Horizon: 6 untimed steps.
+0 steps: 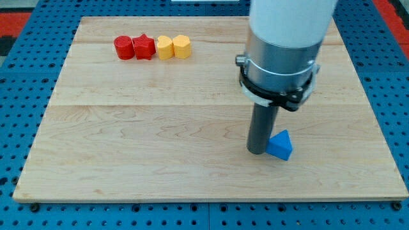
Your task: Place your arm to the top of the green star
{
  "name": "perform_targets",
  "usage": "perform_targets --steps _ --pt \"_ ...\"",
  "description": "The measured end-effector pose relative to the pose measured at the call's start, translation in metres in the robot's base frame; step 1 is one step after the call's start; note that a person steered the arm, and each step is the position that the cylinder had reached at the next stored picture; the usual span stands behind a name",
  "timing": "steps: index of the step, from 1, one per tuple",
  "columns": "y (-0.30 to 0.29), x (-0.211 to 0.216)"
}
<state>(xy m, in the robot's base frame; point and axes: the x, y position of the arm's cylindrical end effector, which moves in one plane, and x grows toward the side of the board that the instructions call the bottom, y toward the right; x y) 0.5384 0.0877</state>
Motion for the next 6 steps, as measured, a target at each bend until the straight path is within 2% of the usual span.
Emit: perform_targets --steps 2,3,4,6 --pt "0.049 -0.005" --pt "0.051 -0.006" --pt "0.012 -0.032" --pt "-0.055 -0.121"
